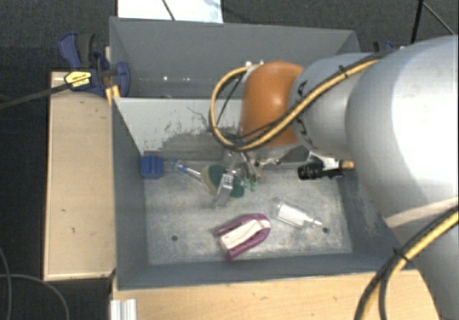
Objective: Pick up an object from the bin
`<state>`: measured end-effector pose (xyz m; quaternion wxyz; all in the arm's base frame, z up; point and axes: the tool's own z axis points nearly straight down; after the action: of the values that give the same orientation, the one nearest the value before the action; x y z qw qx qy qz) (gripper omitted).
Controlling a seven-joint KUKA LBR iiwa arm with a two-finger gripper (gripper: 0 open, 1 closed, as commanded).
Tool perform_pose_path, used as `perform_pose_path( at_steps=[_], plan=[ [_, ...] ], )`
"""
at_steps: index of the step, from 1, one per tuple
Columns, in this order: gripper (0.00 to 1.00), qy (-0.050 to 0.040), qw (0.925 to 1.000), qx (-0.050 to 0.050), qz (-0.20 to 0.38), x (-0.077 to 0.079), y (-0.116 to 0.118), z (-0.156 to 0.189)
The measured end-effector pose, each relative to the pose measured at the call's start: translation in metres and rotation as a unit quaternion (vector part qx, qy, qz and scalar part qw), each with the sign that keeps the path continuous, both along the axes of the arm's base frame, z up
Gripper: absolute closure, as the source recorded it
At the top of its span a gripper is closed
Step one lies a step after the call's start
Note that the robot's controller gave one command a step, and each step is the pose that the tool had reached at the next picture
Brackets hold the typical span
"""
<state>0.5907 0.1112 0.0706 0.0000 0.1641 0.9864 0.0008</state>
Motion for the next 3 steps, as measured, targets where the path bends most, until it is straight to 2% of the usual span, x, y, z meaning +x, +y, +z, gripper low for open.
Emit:
perform_pose_path(
  at_steps=[1, 2, 3],
  plan=[
    [0.00, -0.0002, 1.0000, 0.000, -0.001, 0.0000, 0.0004, 0.0001],
    [1.00, -0.0005, 1.0000, 0.000, -0.002, 0.0003, 0.0002, 0.0001],
    [1.00, -0.0017, 1.0000, 0.000, -0.002, 0.0010, 0.0007, 0.0042]
  ],
)
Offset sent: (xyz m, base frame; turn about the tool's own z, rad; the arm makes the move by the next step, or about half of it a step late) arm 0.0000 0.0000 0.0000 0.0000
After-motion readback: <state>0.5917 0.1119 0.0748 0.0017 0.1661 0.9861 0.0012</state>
